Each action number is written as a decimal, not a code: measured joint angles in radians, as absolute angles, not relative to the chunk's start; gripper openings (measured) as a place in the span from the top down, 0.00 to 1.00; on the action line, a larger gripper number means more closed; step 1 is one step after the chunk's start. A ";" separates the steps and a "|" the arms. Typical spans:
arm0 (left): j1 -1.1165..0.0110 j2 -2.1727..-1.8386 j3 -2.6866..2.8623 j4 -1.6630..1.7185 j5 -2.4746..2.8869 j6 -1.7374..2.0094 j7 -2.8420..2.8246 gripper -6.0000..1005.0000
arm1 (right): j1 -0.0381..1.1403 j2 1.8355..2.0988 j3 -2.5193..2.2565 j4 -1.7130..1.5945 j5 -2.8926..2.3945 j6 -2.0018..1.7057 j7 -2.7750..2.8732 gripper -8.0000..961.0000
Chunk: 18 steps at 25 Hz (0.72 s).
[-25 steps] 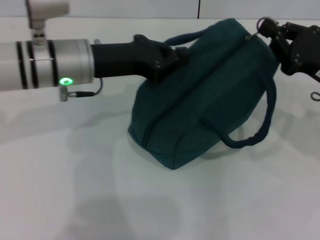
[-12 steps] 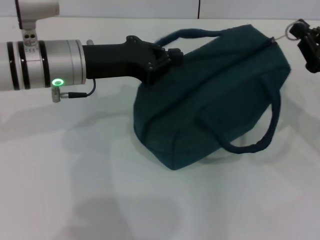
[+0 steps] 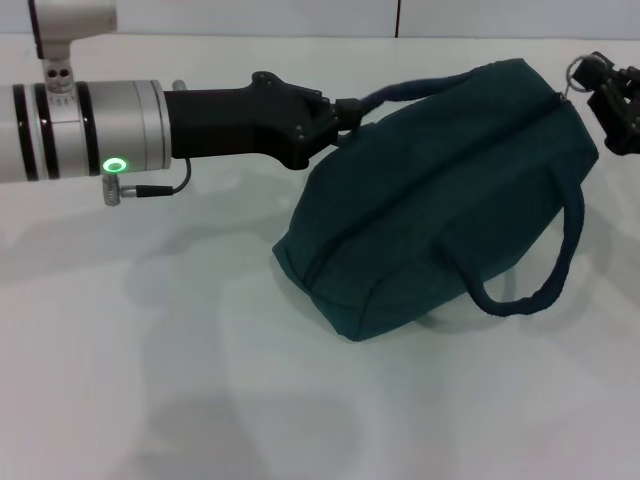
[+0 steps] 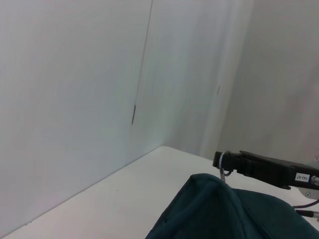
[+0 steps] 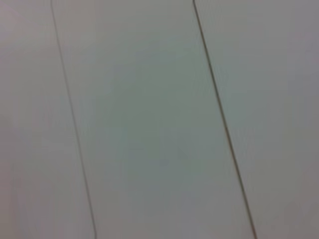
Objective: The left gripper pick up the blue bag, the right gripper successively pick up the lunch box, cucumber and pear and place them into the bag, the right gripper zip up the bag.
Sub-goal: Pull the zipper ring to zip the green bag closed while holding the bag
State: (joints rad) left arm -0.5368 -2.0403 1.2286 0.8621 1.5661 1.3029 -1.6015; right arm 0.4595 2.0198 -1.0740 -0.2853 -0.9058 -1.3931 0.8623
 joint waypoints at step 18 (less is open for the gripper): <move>-0.580 -2.082 1.185 0.892 1.602 1.407 -1.627 0.77 | 0.463 2.022 -1.086 -0.285 -0.910 -1.422 0.896 0.74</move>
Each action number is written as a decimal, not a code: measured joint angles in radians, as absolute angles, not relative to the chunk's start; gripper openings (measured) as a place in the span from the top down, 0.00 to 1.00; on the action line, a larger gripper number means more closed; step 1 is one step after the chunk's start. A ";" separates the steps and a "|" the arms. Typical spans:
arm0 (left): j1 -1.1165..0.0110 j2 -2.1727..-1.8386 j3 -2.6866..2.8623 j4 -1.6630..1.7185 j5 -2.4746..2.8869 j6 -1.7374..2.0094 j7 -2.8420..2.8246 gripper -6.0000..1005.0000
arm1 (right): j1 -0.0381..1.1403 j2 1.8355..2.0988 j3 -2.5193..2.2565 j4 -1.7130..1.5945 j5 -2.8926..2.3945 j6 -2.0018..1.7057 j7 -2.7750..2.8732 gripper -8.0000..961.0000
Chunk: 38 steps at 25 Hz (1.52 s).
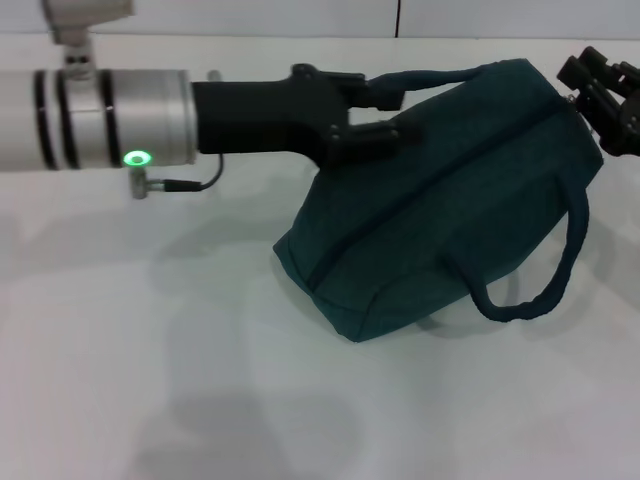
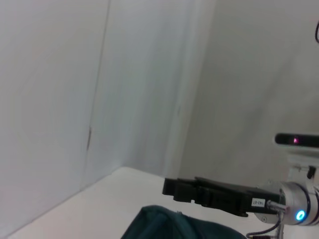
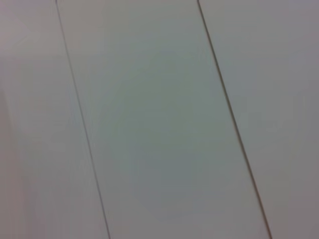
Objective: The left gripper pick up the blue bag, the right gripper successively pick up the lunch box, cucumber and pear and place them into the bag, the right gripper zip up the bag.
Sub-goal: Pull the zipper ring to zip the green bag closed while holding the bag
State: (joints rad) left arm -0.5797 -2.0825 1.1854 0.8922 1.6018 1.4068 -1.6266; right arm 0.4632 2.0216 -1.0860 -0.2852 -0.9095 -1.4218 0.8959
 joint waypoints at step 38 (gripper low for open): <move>-0.636 -2.074 1.234 0.911 1.743 1.335 -1.657 0.93 | 0.335 2.008 -1.035 -0.298 -0.844 -1.390 0.693 0.75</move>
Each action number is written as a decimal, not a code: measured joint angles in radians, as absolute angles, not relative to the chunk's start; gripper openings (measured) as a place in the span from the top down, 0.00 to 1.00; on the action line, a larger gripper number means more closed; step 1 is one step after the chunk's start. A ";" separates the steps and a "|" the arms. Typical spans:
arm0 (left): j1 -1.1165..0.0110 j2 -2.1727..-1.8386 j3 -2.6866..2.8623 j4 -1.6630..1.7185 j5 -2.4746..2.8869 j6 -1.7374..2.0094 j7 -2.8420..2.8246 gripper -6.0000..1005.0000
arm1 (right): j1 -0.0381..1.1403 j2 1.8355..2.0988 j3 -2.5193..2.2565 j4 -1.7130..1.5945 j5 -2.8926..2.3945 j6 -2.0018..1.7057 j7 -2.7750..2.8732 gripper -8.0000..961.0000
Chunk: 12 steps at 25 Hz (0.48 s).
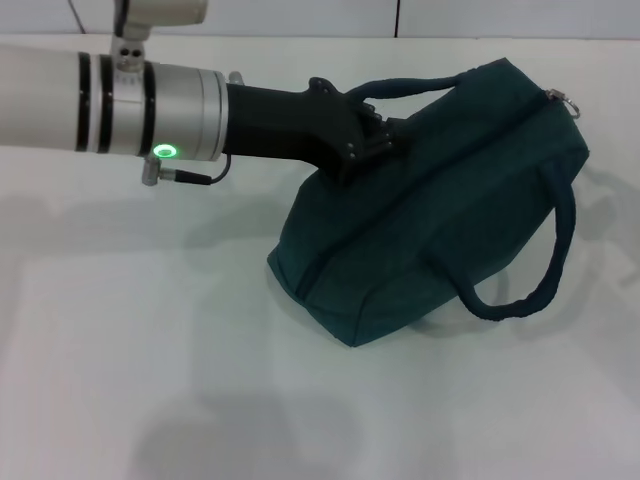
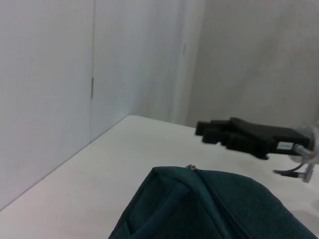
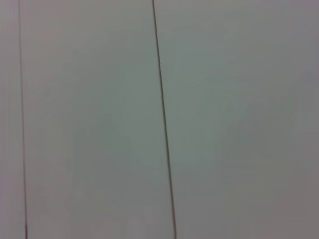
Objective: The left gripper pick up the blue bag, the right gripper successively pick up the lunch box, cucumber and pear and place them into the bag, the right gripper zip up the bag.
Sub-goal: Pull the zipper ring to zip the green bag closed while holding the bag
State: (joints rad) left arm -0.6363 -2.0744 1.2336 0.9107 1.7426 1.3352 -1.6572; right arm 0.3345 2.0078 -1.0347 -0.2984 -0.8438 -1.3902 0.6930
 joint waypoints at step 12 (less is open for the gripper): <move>-0.622 -2.069 1.229 0.937 1.738 1.367 -1.641 0.94 | 0.366 2.012 -1.175 -0.308 -0.848 -1.307 0.651 0.75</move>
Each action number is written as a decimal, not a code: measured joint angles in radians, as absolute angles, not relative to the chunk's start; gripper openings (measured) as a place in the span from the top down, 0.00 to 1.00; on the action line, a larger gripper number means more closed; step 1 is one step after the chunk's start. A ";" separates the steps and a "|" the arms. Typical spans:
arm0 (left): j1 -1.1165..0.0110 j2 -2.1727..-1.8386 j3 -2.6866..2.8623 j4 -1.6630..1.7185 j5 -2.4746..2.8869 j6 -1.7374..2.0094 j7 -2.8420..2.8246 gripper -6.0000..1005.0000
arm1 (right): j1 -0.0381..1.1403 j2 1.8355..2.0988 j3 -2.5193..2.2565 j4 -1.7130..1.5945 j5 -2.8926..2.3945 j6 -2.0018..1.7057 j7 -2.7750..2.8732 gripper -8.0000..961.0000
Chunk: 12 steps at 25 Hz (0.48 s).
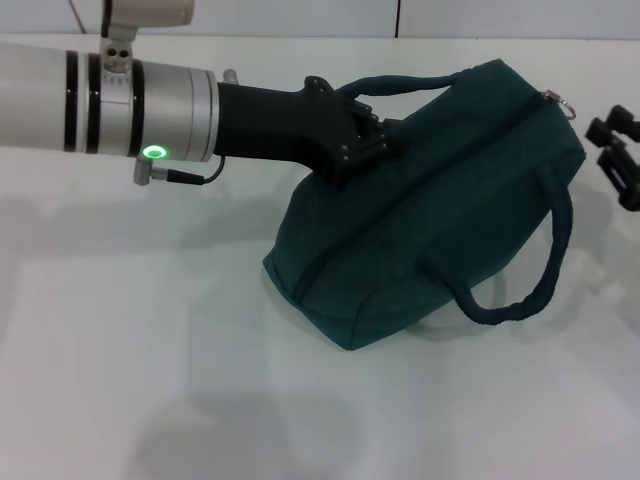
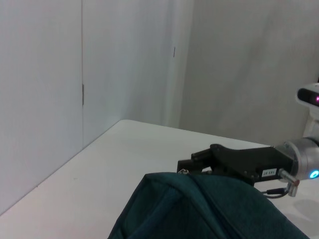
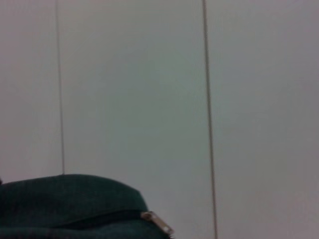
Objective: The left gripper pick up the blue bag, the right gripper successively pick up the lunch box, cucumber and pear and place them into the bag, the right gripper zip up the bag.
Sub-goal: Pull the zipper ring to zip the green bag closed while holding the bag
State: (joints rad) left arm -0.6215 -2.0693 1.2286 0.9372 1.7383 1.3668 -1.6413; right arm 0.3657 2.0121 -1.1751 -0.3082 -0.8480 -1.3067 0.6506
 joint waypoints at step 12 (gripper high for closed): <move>-0.620 -2.077 1.229 0.937 1.736 1.368 -1.628 0.94 | 0.423 2.017 -1.270 -0.323 -0.848 -1.256 0.650 0.74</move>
State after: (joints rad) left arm -0.6196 -2.0769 1.2285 0.9373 1.7358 1.3684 -1.6280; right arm 0.4231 2.0168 -1.2705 -0.3226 -0.8483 -1.2561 0.6496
